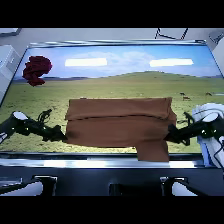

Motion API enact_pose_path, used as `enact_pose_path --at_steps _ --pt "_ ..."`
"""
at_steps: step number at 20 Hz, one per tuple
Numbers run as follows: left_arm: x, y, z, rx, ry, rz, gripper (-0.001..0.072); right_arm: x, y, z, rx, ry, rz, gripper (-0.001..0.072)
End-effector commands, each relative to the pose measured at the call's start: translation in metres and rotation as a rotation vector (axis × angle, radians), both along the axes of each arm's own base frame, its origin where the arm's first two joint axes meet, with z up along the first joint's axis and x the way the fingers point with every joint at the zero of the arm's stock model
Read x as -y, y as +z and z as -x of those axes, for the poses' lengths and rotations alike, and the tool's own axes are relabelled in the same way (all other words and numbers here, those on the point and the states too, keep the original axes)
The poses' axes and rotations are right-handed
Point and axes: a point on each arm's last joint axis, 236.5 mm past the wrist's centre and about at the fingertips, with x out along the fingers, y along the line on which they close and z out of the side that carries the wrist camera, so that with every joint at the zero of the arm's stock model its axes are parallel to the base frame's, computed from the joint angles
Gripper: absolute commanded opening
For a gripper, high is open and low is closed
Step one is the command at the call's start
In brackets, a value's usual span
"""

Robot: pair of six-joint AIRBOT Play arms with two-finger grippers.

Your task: Fold the clothes and pants, and hang the long-sleeved shirts on hangers.

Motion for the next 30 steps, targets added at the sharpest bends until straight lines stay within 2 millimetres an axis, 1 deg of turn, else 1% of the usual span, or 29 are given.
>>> enact_pose_path --at_steps 1,3,5,7,9,10,11,13,15,16,17,18,19,20,21,22,23,24,25,26,27,28,30 --pt "-0.013 0.024 -0.052 0.1 0.052 -0.041 0.0022 0.014 0.051 -0.066 0.149 0.059 0.082 0.0043" --pt "-0.021 0.036 -0.086 0.13 0.088 -0.054 0.0022 0.007 0.065 -0.116 0.224 0.092 0.112 0.0043" --pt "-0.029 0.041 -0.118 0.156 0.113 -0.063 0.0023 -0.004 0.066 -0.162 0.263 0.122 0.121 0.0043" --pt "-0.033 0.04 -0.145 0.167 0.13 -0.068 0.0023 -0.013 0.057 -0.2 0.278 0.134 0.121 0.0044" --pt "-0.033 0.034 -0.17 0.171 0.138 -0.063 0.0023 -0.019 0.041 -0.225 0.275 0.138 0.113 0.0045" --pt "-0.032 0.029 -0.179 0.17 0.136 -0.061 0.0023 -0.018 0.031 -0.233 0.26 0.115 0.106 0.0045" --pt "-0.03 0.022 -0.188 0.161 0.138 -0.06 0.0023 -0.017 0.02 -0.235 0.233 0.086 0.103 0.0046" --pt "-0.026 0.004 -0.199 0.132 0.137 -0.056 0.0023 -0.017 0.002 -0.233 0.183 0.065 0.093 0.0046" --pt "-0.02 -0.012 -0.204 0.098 0.147 -0.032 0.003 -0.021 -0.005 -0.232 0.167 0.06 0.07 0.0047" --pt "-0.016 -0.014 -0.206 0.088 0.158 -0.005 0.0075 -0.024 -0.005 -0.233 0.164 0.049 0.056 0.0047" --pt "-0.013 -0.011 -0.209 0.092 0.169 0.021 0.0207 -0.024 -0.002 -0.234 0.16 0.03 0.05 0.0066" --pt "-0.012 -0.003 -0.211 0.115 0.162 0.043 0.0391 -0.024 0.005 -0.232 0.155 0.027 0.026 0.0214" --pt "-0.015 0.007 -0.212 0.131 0.146 0.058 0.0532 -0.02 0.016 -0.229 0.16 0.05 -0.003 0.0438" --pt "-0.021 0.018 -0.213 0.143 0.137 0.064 0.0597 -0.008 0.028 -0.223 0.168 0.086 -0.033 0.061" --pt "-0.029 0.031 -0.214 0.155 0.135 0.068 0.06 0.01 0.035 -0.215 0.15 0.077 -0.045 0.0619" --pt "-0.037 0.042 -0.214 0.168 0.135 0.071 0.0674 0.033 0.038 -0.204 0.117 0.045 -0.056 0.0647" --pt "-0.045 0.053 -0.213 0.175 0.138 0.073 0.0706 0.055 0.036 -0.194 0.082 0.01 -0.054 0.0659" --pt "-0.052 0.062 -0.214 0.179 0.152 0.072 0.0706 0.077 0.028 -0.185 0.045 -0.04 -0.033 0.0682" --pt "-0.057 0.071 -0.214 0.19 0.162 0.07 0.0706 0.09 0.02 -0.177 0.017 -0.065 -0.018 0.0691" --pt "-0.059 0.08 -0.213 0.201 0.168 0.067 0.0706 0.097 0.01 -0.171 -0.007 -0.081 -0.014 0.0714" --pt "-0.059 0.087 -0.212 0.21 0.172 0.064 0.0706 0.099 -0.001 -0.168 -0.019 -0.09 -0.015 0.0716" --pt "-0.057 0.095 -0.212 0.226 0.167 0.062 0.0705 0.098 -0.013 -0.167 -0.026 -0.091 -0.019 0.0718" --pt "-0.047 0.11 -0.211 0.257 0.147 0.056 0.0705 0.091 -0.03 -0.168 -0.03 -0.07 -0.053 0.072"
